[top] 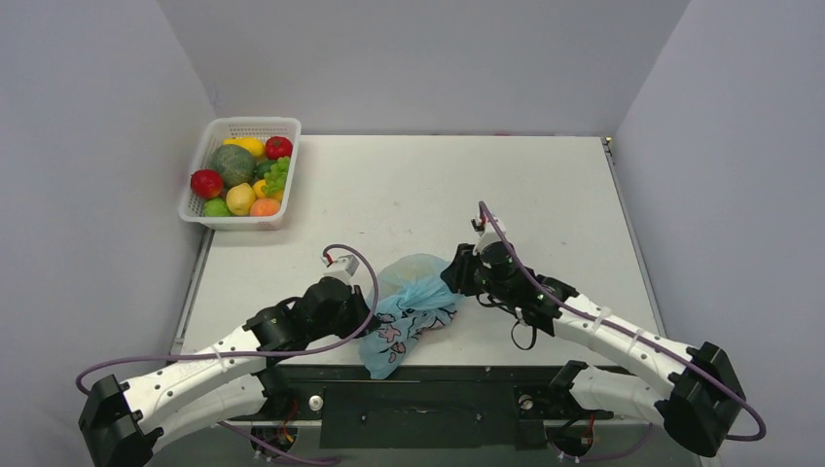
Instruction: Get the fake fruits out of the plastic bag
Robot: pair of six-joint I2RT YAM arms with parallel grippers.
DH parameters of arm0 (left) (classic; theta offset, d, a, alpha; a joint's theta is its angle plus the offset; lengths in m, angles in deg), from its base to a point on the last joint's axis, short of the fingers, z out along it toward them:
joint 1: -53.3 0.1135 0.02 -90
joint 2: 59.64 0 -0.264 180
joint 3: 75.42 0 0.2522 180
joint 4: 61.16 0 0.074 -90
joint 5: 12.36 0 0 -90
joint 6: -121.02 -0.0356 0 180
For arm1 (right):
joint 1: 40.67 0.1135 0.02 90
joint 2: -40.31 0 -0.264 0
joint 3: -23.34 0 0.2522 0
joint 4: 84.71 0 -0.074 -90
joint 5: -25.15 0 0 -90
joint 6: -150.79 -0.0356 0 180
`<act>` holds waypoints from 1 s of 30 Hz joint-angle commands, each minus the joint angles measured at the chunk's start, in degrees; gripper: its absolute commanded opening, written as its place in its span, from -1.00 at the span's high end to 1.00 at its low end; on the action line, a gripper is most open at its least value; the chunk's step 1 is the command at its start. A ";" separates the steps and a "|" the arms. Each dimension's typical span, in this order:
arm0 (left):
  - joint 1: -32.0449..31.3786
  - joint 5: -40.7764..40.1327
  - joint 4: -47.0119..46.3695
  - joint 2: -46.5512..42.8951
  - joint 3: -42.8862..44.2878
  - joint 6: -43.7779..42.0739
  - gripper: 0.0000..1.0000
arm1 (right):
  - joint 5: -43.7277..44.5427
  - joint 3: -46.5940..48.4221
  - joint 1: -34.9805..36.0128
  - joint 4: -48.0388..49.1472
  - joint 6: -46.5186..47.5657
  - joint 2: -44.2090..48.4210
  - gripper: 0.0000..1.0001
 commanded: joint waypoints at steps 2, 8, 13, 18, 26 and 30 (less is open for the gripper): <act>-0.14 0.64 -2.71 -0.47 1.19 1.17 1.00 | 10.73 5.41 6.68 -5.69 2.24 6.41 0.10; -0.13 2.04 -5.55 0.51 1.58 1.91 1.00 | 12.68 1.29 15.82 4.68 -9.53 7.81 -0.31; -0.13 2.31 -5.82 1.70 2.60 2.02 1.00 | 17.47 1.39 18.54 6.21 -20.17 1.79 -0.33; -0.13 2.63 -5.82 2.29 2.90 2.19 1.00 | 19.99 1.81 19.10 5.53 -24.43 -1.74 -0.33; -0.13 2.87 -6.50 2.19 2.66 2.36 1.00 | 21.02 1.84 19.10 6.79 -27.64 -5.99 -0.16; -0.14 3.08 -6.73 2.46 3.23 2.23 1.00 | 21.45 2.32 19.44 6.94 -28.05 -8.09 -0.12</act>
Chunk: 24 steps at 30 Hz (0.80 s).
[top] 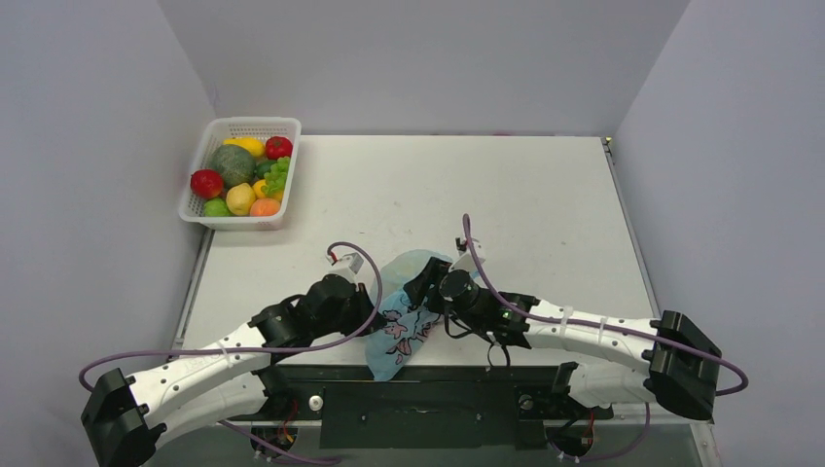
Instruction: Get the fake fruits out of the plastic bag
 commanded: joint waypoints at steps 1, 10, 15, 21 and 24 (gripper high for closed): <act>-0.14 1.02 -3.35 0.25 3.11 0.39 1.00 | 2.58 0.91 0.81 2.66 -1.77 -2.25 -0.12; -0.13 0.94 -3.63 1.19 2.43 0.38 1.00 | 2.15 2.78 0.11 4.48 0.82 -5.21 0.56; -0.13 -0.52 -0.77 -0.04 1.75 0.21 1.00 | -2.62 2.49 -4.82 4.36 4.21 -1.67 1.00; -0.08 -2.53 3.77 -2.46 0.81 0.51 1.00 | -17.44 -3.20 -18.44 9.76 8.35 6.11 1.00; -0.05 -3.03 4.62 -3.38 0.74 0.61 1.00 | -23.43 -5.71 -21.61 12.28 9.74 9.03 1.00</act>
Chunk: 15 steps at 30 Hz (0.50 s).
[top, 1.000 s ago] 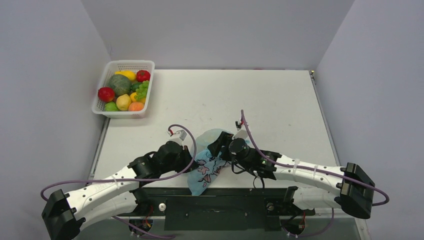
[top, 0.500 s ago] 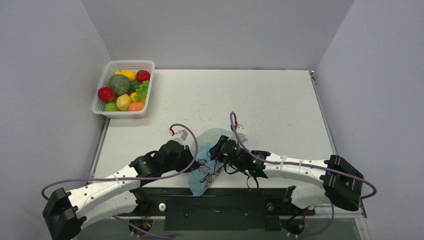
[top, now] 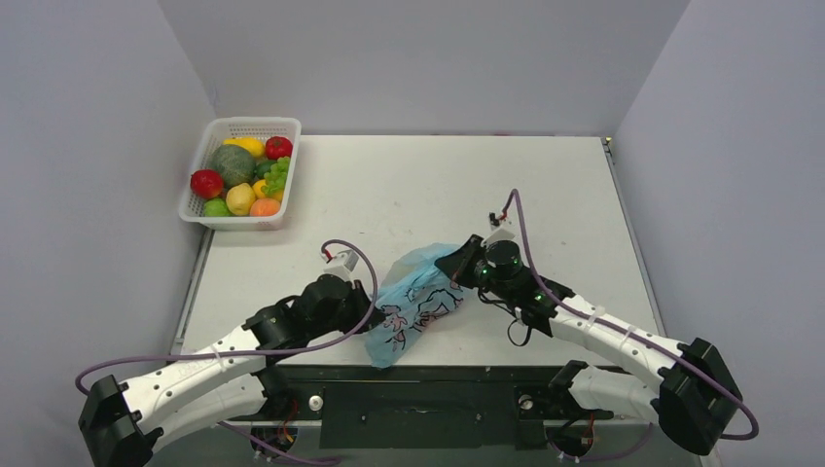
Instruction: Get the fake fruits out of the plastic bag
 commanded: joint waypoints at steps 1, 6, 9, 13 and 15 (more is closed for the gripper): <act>0.00 -1.02 4.47 -1.93 0.50 0.39 1.00 | -8.27 -3.67 -5.08 7.06 4.43 5.39 1.00; 0.04 0.83 2.45 -3.10 2.33 -0.80 0.20 | -12.25 -4.65 -5.33 8.89 5.65 5.35 1.00; 0.06 1.81 1.99 -3.45 6.07 -2.33 -0.33 | -13.87 -5.13 -5.20 10.69 5.26 4.85 1.00; 0.27 2.21 3.45 -0.91 14.03 -6.81 -0.50 | -15.93 -5.20 -5.10 12.37 5.25 3.96 1.00; 0.38 2.36 4.54 1.85 18.52 -8.89 -0.51 | -16.25 -5.16 -4.94 12.47 5.32 3.86 1.00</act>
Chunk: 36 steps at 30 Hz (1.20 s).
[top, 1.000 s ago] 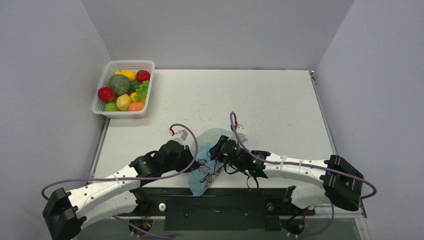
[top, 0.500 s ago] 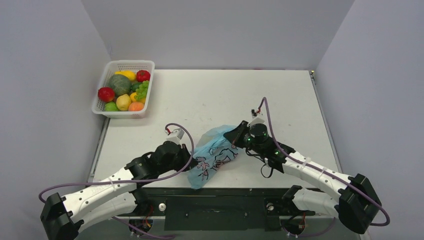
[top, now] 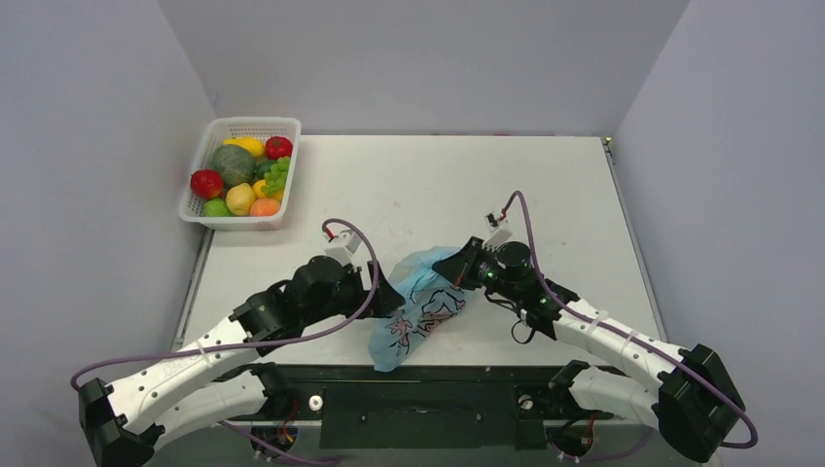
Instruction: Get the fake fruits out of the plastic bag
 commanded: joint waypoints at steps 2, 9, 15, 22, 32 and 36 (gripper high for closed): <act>0.35 1.12 0.14 6.14 14.22 -7.34 -0.52 | -2.52 -0.16 0.28 5.54 1.11 -0.30 1.00; 0.57 -1.14 2.40 18.49 22.19 -11.03 -0.47 | -2.71 -0.69 0.92 5.55 0.98 0.61 1.00; 0.54 -0.04 0.10 22.60 20.11 -10.60 -0.17 | -2.12 -1.20 0.90 4.61 1.63 1.76 1.00; 0.55 0.21 -3.61 22.57 15.24 -8.25 0.39 | -1.92 -0.63 0.85 4.43 1.97 1.33 1.00; 0.59 -8.29 2.43 17.18 11.58 -6.56 1.00 | -1.66 0.36 -1.88 0.89 3.10 3.95 1.00; 0.76 -13.56 6.55 10.29 8.66 -4.01 1.00 | -4.74 0.19 -7.58 -1.19 3.91 5.95 1.00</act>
